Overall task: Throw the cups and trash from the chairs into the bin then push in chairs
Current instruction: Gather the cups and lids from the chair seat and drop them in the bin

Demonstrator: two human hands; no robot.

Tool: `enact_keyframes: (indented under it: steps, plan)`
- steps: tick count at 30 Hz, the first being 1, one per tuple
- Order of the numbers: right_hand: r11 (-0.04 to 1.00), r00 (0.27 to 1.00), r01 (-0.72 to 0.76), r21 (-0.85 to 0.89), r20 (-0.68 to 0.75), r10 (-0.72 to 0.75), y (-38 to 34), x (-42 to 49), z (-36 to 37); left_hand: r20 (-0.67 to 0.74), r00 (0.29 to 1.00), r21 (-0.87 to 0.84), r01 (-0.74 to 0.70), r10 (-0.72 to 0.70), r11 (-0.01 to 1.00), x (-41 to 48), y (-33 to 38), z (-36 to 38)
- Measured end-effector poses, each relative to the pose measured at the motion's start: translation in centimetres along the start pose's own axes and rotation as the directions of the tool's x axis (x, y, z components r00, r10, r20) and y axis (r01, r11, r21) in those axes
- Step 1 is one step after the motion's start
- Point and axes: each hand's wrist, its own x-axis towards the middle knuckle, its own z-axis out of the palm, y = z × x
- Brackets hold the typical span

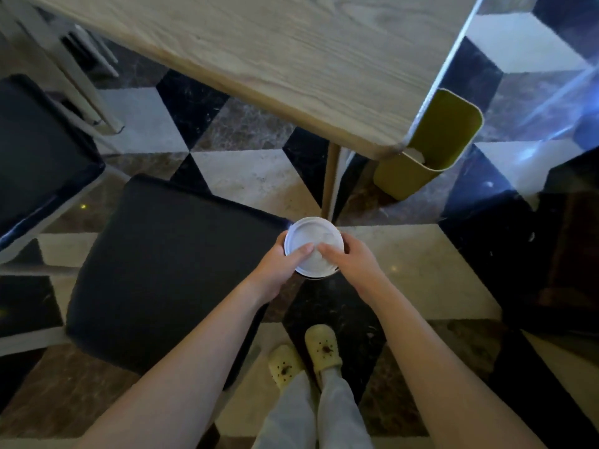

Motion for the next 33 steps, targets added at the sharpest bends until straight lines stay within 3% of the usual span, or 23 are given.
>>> enact_keyframes:
  steps: [5, 11, 18, 22, 33]
  plan:
    - [0.956, 0.993, -0.084, 0.28, -0.053, 0.103, 1.0, -1.9, -5.2, 0.009, 1.0, 0.151, -0.028, 0.027, 0.988, 1.1, 0.9, 5.3]
    - [0.915, 0.984, -0.115, 0.387, -0.083, 0.159, 1.2, -3.3, -11.3, 0.053, 0.996, 0.311, -0.079, 0.066, 0.947, 2.1, 3.5, 11.1]
    - [0.933, 0.986, -0.164, 0.321, 0.023, 0.165, -1.6, -5.0, -20.9, 0.221, 0.975, 0.467, -0.131, 0.028, 0.874, 1.6, 10.7, 17.8]
    - [0.954, 0.992, -0.117, 0.276, 0.083, 0.098, -5.5, -7.1, -26.9, 0.279, 0.96, 0.449, -0.122, -0.009, 0.885, 0.1, 16.3, 22.2]
    - [0.963, 0.999, 0.048, 0.265, -0.002, -0.049, -17.3, -9.7, -39.3, 0.37, 0.921, 0.484, -0.302, 0.121, 0.821, -1.6, 31.4, 31.2]
